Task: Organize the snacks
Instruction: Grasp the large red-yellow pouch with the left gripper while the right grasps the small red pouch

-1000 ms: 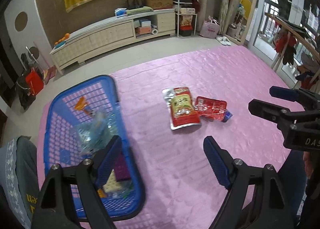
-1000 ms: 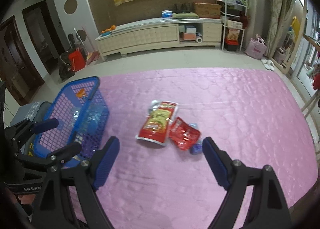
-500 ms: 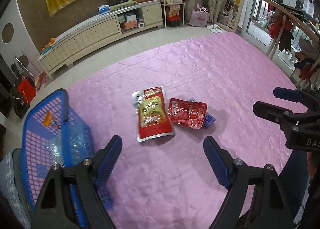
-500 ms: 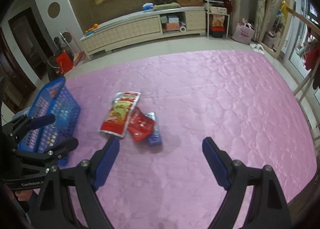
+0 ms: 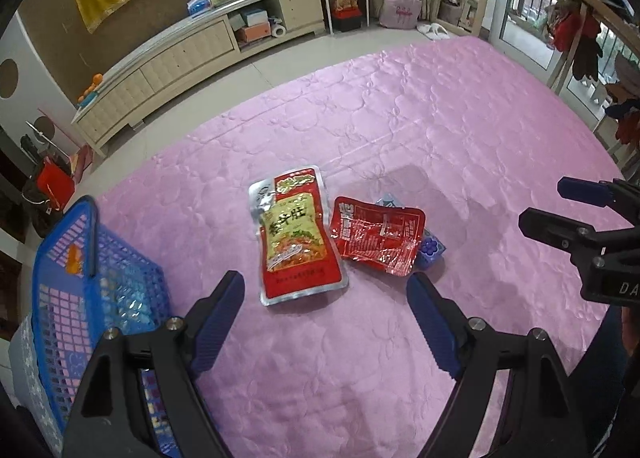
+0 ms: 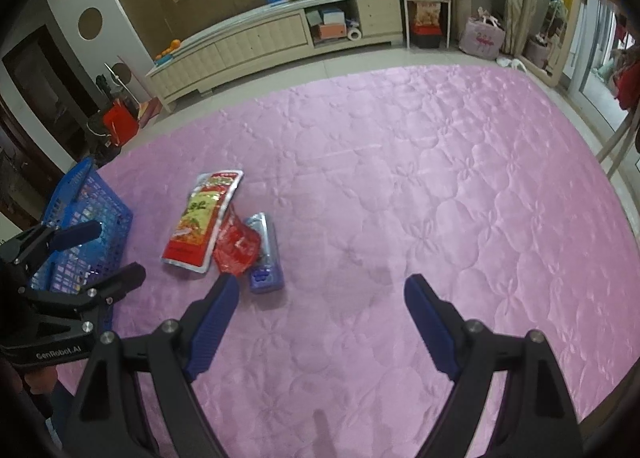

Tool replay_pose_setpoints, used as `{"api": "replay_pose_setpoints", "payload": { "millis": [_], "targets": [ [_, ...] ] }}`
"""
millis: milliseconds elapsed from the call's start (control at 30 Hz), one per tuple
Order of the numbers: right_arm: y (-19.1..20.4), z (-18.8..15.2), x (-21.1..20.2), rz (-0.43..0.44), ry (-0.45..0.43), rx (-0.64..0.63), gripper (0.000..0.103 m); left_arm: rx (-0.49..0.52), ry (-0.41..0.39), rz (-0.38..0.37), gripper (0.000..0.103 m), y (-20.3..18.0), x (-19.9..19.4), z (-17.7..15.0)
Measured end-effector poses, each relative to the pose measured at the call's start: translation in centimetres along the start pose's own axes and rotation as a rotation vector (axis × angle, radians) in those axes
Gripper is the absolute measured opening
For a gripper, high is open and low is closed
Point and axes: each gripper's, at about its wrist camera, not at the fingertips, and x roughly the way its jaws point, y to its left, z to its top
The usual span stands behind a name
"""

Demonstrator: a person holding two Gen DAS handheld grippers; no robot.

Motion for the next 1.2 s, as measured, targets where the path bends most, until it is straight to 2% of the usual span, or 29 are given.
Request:
{"api": "replay_pose_setpoints", "payload": {
  "millis": [167,400,533,700,833,900,967,1000,1100,1200],
  "targets": [
    [-0.8,0.3,1.4,-0.012,0.026,0.000,0.088,0.011,0.050,0.033,0.082,-0.3,2.6,1.2],
    [-1.4,0.6,3.6,0.005,0.053,0.003,0.088,-0.041,0.119,0.059,0.082,1.5,6.6,2.9],
    [-1.4,0.9,4.5,0.019,0.059,0.013,0.088,-0.100,0.145,0.042,0.082,3.1,8.7,4.1],
    [-1.0,1.1,4.8,0.038,0.057,0.012,0.088,-0.123,0.233,0.038,0.082,4.5,12.8,4.6],
    [-1.1,1.2,5.0,0.035,0.056,0.011,0.088,-0.149,0.213,0.002,0.081,5.1,13.2,4.5],
    [-1.2,1.3,5.2,0.036,0.061,0.021,0.088,-0.167,0.203,-0.047,0.058,5.4,13.0,4.4],
    [-1.3,1.4,5.3,0.049,0.064,0.025,0.088,-0.118,0.196,-0.029,0.050,5.0,12.6,4.2],
    [-1.1,1.4,5.3,0.054,0.065,0.021,0.088,-0.088,0.194,-0.024,0.042,4.7,12.3,4.2],
    [-0.2,1.5,5.2,0.072,0.059,-0.019,0.088,-0.082,0.182,0.011,0.034,4.5,11.4,3.9],
    [0.8,1.6,5.0,0.078,0.050,-0.075,0.088,-0.096,0.149,-0.006,0.033,4.3,9.6,3.5]
  ]
}}
